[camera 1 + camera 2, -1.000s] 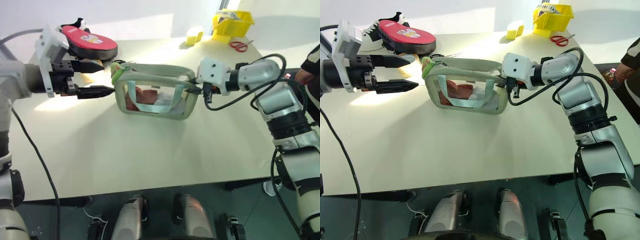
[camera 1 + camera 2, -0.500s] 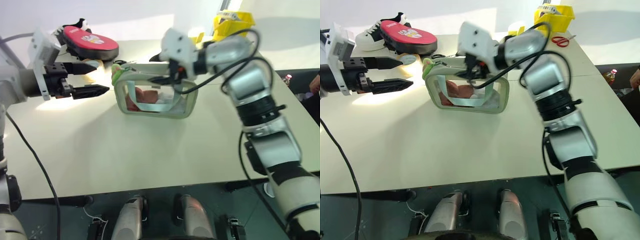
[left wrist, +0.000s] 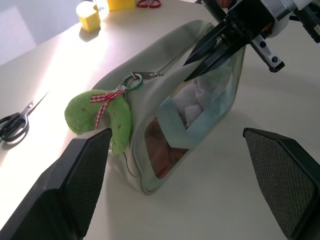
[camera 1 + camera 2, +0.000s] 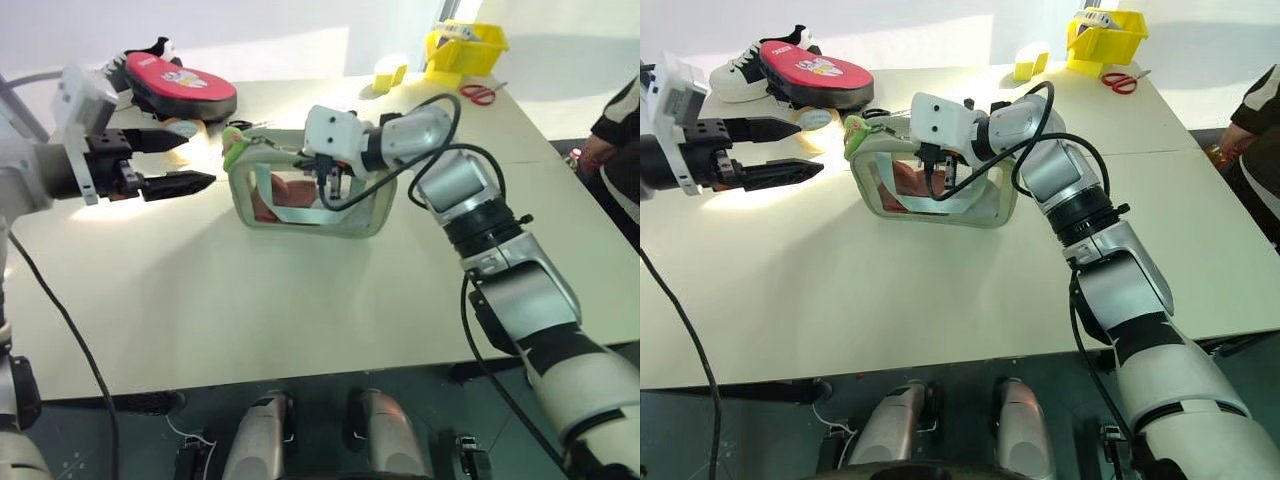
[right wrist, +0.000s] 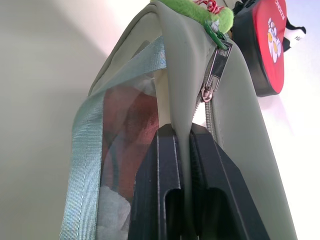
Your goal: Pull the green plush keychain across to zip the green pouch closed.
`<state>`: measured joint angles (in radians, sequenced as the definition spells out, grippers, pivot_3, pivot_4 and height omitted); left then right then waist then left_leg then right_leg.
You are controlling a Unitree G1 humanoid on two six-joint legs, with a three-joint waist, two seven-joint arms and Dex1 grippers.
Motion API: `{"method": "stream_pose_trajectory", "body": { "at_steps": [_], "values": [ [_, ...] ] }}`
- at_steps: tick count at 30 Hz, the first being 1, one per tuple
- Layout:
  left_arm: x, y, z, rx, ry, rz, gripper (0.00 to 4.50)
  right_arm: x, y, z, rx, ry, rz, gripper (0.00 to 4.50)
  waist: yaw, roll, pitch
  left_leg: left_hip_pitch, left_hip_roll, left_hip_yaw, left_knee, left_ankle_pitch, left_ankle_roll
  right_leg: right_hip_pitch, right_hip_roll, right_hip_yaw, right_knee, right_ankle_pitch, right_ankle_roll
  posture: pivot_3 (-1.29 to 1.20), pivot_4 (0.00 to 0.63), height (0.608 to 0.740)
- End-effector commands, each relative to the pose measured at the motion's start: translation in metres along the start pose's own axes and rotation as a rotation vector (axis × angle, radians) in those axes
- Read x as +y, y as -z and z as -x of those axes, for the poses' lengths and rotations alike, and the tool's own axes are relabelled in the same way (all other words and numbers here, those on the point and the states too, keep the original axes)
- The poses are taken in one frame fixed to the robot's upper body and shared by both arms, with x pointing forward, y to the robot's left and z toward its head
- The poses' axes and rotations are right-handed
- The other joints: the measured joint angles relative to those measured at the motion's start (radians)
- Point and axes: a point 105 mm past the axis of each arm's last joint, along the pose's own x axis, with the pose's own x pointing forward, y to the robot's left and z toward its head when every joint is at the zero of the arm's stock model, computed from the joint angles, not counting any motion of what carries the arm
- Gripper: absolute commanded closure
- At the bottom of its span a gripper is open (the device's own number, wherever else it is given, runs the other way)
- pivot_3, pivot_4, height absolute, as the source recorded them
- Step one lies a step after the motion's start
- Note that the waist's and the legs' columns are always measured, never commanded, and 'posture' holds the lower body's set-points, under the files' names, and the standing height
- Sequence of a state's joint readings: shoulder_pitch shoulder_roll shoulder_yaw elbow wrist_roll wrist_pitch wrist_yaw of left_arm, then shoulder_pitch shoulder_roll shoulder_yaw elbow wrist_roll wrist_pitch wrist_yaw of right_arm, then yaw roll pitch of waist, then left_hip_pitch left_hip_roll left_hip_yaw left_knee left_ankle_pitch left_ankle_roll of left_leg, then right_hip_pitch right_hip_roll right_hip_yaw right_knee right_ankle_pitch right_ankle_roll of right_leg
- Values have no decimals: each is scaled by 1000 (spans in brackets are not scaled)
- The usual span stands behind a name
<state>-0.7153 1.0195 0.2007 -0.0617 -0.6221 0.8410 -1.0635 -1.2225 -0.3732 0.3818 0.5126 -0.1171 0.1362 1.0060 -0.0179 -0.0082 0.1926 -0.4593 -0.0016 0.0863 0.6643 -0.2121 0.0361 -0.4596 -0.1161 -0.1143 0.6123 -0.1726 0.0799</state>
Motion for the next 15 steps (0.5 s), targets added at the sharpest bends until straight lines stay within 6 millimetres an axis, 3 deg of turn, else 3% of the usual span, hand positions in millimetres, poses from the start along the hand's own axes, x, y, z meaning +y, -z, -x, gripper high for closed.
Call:
{"method": "stream_pose_trajectory", "body": {
  "at_steps": [1,4,9,15],
  "values": [
    [6,-12,9,-41,-42,-39,0,-10,-22,14,-63,14,35,4457,2,0,0,0,0,0,0,0,0,0,0,0,0,0,0,0,150,740],
    [14,-8,13,-38,-71,-19,0,-7,-32,22,-88,-7,34,4457,4,0,0,0,0,0,0,0,0,0,0,0,0,0,0,0,150,740],
    [30,16,13,-11,-121,39,0,23,-42,26,-128,-98,-21,4457,4,0,0,0,0,0,0,0,1,0,0,0,0,0,0,0,150,740],
    [15,31,-7,-3,-56,62,0,40,-40,14,-123,-111,-71,4457,4,-1,0,0,0,0,0,-1,2,0,0,0,0,0,0,0,150,740]
  ]
}}
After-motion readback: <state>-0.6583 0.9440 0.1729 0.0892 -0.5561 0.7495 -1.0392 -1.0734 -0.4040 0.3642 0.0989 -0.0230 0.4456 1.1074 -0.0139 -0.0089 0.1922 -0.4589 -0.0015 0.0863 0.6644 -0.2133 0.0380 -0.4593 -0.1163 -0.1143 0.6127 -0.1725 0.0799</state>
